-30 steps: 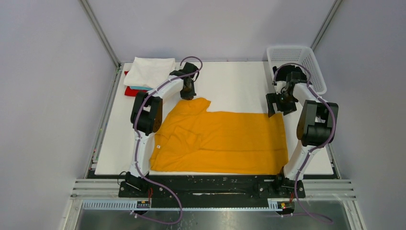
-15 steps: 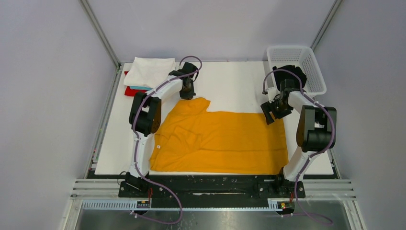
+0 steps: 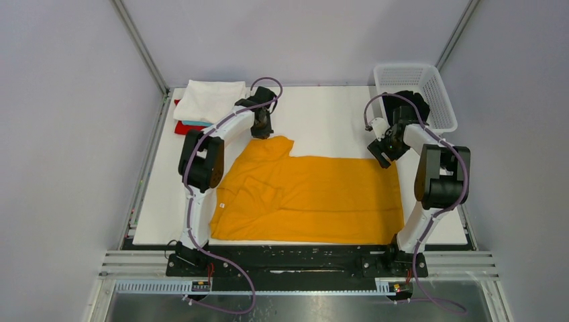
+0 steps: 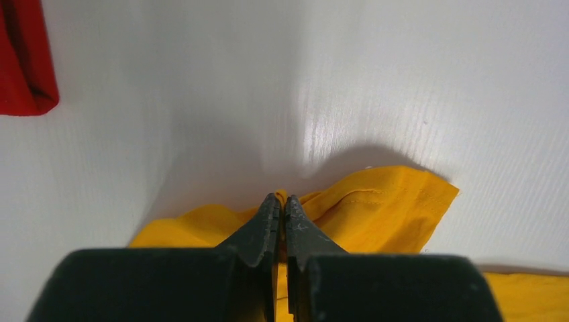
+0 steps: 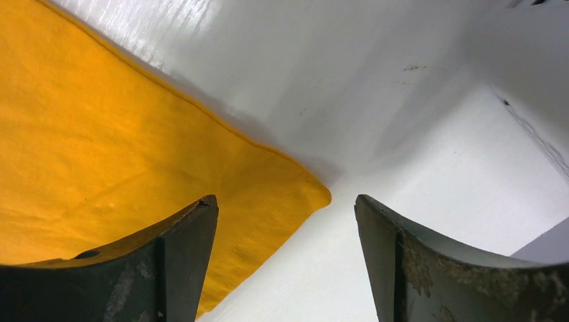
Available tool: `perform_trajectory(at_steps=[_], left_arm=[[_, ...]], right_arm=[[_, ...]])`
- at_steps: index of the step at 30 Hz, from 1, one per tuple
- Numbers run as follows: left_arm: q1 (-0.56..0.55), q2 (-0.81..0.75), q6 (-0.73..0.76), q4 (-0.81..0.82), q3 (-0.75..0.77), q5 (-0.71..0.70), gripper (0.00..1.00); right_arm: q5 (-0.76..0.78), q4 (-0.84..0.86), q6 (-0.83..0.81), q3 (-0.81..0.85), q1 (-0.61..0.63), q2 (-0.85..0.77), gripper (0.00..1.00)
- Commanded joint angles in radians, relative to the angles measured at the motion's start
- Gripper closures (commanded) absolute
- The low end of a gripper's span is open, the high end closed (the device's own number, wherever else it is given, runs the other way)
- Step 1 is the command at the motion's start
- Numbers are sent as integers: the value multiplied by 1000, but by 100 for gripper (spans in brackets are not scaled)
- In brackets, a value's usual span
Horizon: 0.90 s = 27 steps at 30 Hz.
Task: Fold and stack the t-shirts
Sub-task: Grab the side of the flattened tshirt furthest away from the robot with both arms
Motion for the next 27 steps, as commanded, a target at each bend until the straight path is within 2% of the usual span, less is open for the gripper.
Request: perform_trajectory(at_steps=[1, 7, 10, 13, 16, 22, 24, 27], left_arm=[[6, -72, 15, 31, -11, -26, 100], [7, -92, 19, 35, -25, -46, 100], [9, -96, 22, 37, -27, -51, 100], [11, -97, 22, 36, -30, -62, 100], [12, -92, 23, 36, -24, -56, 100], [12, -95, 23, 35, -34, -61, 100], [13, -100, 22, 35, -37, -67, 100], [13, -103, 22, 35, -36, -72, 100]], right_arm=[[34, -68, -100, 75, -10, 52, 18], [15, -361, -145, 238, -15, 154, 22], [-15, -450, -162, 265, -15, 173, 25], [4, -399, -175, 221, -15, 145, 26], [48, -264, -154, 172, -14, 110, 26], [35, -40, -112, 91, -12, 61, 26], [24, -40, -93, 103, -12, 70, 25], [17, -165, -86, 162, -12, 100, 27]])
